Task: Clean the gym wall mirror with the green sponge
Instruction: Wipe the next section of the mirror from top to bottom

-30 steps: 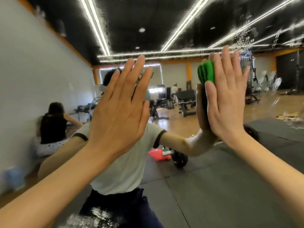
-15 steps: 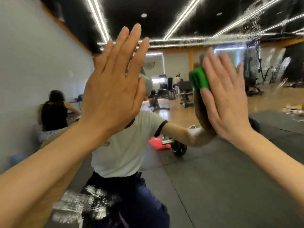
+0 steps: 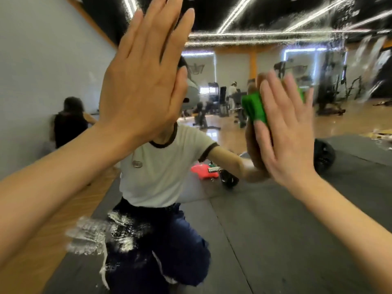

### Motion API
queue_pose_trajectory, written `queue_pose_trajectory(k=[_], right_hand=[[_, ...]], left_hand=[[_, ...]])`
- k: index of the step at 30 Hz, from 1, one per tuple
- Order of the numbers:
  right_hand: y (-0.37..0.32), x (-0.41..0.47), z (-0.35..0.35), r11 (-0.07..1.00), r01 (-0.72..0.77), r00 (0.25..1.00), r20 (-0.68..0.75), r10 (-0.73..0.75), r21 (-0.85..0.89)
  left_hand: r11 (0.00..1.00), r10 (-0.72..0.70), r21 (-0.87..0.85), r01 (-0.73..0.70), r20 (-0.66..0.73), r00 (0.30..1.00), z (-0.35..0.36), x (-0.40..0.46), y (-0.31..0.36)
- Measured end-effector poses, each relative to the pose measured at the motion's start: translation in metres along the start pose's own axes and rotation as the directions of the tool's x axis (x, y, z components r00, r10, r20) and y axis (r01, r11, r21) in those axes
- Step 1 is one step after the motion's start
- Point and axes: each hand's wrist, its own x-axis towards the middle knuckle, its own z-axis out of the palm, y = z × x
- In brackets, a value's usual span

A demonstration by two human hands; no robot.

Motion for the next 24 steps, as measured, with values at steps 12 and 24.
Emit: queue_pose_trajectory(k=[12,24], right_hand=[[-0.040,-0.123,0.009,0.995,0.063,0.990,0.130,-0.053,-0.072],[-0.055,-0.104,0.016,0.999,-0.029,0.996,0.085,0.033,-0.045]], left_hand=[[1.000,0.017,-0.010,-0.017,-0.010,1.000,0.000,0.001,0.000],[0.982,0.044,-0.187,-0.029,0.077,0.996,-0.021,-0.047,-0.008]])
